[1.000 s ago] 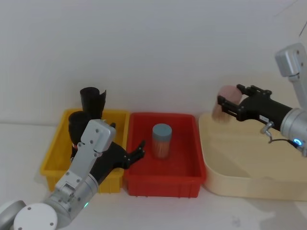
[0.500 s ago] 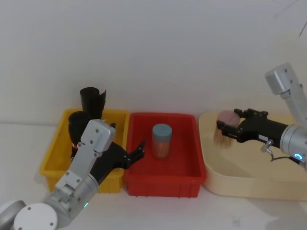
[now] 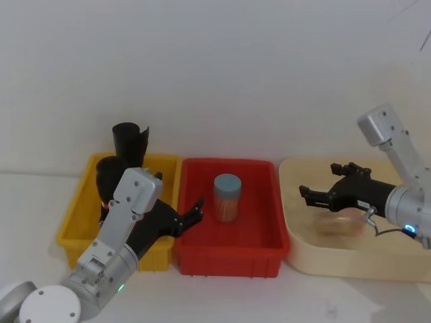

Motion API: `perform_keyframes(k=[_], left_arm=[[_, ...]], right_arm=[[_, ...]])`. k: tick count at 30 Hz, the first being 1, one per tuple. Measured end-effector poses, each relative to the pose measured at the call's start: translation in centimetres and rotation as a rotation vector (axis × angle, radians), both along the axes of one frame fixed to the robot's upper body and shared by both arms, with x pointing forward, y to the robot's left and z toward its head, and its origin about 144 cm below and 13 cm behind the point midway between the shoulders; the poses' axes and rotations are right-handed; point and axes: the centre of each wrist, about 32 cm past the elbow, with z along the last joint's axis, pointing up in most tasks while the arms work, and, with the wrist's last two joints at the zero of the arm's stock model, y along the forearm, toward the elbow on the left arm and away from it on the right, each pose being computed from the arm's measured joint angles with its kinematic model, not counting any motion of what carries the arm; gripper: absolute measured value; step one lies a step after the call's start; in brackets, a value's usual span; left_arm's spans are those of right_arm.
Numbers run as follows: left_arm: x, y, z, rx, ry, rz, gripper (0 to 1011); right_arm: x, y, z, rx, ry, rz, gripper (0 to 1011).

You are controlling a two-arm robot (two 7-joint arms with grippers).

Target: Pick up the garbage bag with the one hand and transfer it to the other hand.

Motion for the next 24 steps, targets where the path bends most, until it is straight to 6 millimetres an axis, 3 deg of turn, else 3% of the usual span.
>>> perform_keyframes(k=[4,14,24], left_arm=[[0.0,0.0,0.0,0.000,0.000,-0.001,1000],[-0.2,0.6,0.8,-0.011,0.003,-0.039,1000],[-2.1,2.2,2.6,-0.024,0.066,-0.072,1000]], right_arm=[[0.1,0.1,-0.2,-0.008,0.001,-0.005,1002],[0.2,0.2,-0.4,-0.021,0.003,-0.010,1000],[0.2,0.3,-0.5,-0.027,0.004,-0.013,1000]])
